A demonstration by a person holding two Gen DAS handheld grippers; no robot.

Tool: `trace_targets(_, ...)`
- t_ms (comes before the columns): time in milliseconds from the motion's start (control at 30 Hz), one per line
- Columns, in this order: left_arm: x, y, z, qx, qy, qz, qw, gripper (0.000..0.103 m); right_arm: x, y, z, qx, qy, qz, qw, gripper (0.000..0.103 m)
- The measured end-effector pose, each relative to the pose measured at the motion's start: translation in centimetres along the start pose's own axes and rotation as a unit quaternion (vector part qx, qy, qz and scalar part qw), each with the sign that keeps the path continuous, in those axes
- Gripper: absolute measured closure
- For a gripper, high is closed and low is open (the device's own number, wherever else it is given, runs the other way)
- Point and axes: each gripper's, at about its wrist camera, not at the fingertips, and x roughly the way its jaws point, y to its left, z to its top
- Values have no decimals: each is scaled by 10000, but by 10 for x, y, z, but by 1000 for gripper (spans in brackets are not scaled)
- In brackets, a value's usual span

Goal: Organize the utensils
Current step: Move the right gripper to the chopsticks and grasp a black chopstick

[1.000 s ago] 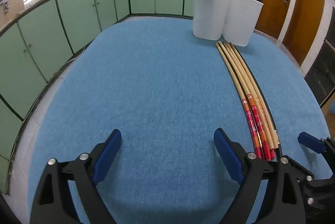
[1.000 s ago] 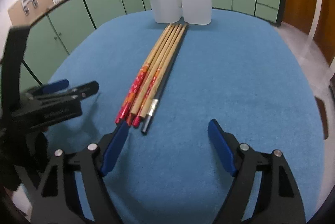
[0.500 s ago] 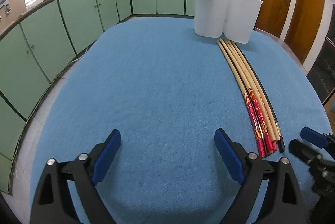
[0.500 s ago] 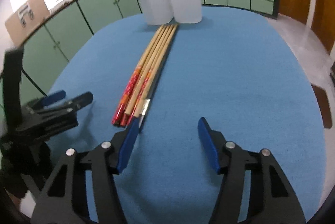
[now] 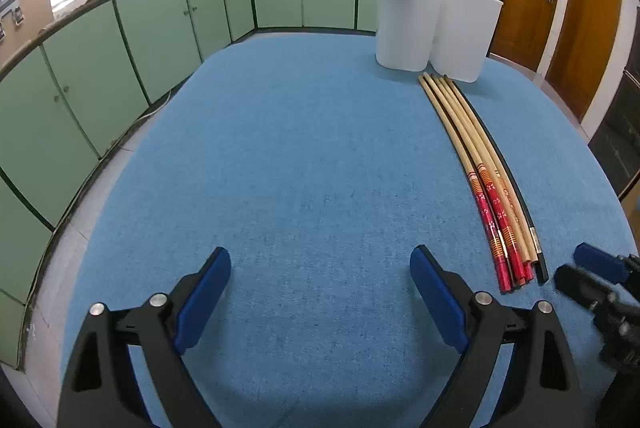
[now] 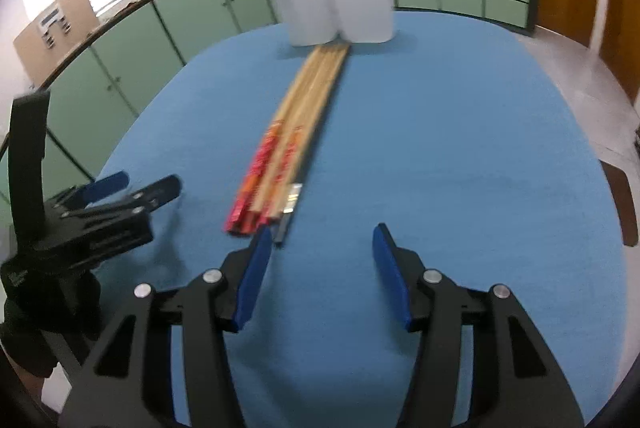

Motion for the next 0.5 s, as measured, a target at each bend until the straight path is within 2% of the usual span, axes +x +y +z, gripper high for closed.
trace_targets(100,0,1,-1,-20,16,-4,10000,13,6,14,0,-378,-19,-420,9984,52)
trace_targets(167,0,2,-2,-22,39,3,10000,13,6,13,1,-365,-17,-511,9980,60)
trace_targets(267,1,3,-1,-26,49,0,10000,13,3,3,1,-252,-19,-752,9968,62)
trace_targets(333,1,2,-1,-14,48,7,10000,13,2,-8,2,-47,-45,-716,9974,62)
trace_targets(433,3,0,0,8,67,2,10000,13,1,-10,1,-11,-68,-443,9990,60)
trace_targets(500,2,-1,-1,11,66,-18,10000,13,4,-7,1,-65,-59,-270,9996,64)
